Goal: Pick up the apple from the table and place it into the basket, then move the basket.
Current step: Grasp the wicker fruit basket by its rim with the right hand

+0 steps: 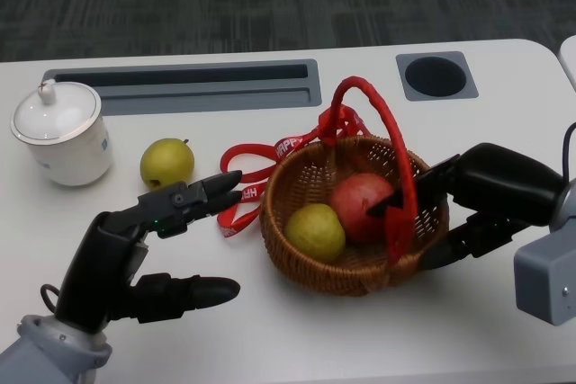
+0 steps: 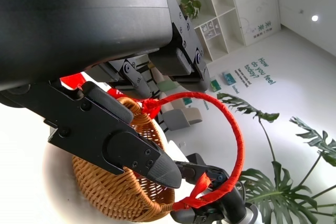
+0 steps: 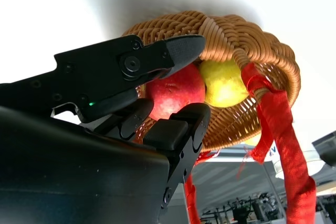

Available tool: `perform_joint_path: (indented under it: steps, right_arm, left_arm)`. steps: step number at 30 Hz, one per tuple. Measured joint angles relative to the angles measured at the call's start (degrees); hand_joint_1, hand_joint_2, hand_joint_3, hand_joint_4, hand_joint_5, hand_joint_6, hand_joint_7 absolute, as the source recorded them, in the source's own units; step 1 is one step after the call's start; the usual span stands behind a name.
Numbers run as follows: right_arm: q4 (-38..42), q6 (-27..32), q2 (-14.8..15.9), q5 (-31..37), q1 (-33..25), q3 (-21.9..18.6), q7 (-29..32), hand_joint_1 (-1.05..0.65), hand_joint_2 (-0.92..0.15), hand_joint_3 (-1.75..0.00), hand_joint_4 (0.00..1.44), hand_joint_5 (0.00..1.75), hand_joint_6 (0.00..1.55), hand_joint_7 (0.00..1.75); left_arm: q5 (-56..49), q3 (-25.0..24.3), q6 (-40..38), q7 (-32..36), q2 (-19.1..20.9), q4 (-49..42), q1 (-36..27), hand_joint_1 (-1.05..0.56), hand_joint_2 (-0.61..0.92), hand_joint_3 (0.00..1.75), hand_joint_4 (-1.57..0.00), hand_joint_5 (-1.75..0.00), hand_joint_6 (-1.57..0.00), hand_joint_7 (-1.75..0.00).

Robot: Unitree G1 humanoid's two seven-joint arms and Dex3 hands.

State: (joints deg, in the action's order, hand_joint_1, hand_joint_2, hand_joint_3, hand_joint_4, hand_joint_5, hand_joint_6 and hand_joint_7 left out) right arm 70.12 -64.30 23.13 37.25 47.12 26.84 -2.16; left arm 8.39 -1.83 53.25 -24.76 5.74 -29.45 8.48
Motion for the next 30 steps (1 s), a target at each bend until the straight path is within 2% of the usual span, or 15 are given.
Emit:
perform_joint_path:
  steps: [8,21,30]
  right_arm:
    - [0.17,-0.11,0.28,2.05,2.35,5.65,2.49,-0.69,-0.92,-0.08,0.81,0.01,0.72,0.01]
    - [-2.51,-8.20,4.03,2.82,1.57,8.31,2.43,-0.65,-0.92,-0.04,0.84,0.01,0.75,0.01]
    - [-9.76,-11.03,7.86,9.92,0.77,10.75,3.58,-0.64,-0.92,-0.07,0.91,0.03,0.78,0.01]
  left_arm:
    - [0.96,0.03,0.43,0.06,-1.14,0.00,0.05,-0.58,0.76,0.00,-0.77,-0.02,-0.69,0.00]
    - [1.01,-0.22,1.88,0.76,-2.68,-0.61,1.06,-0.53,0.75,0.00,-0.83,-0.03,-0.71,-0.01]
    - [0.99,-0.43,2.75,1.07,-3.29,-1.63,1.63,-0.50,0.77,0.00,-0.85,-0.03,-0.71,-0.01]
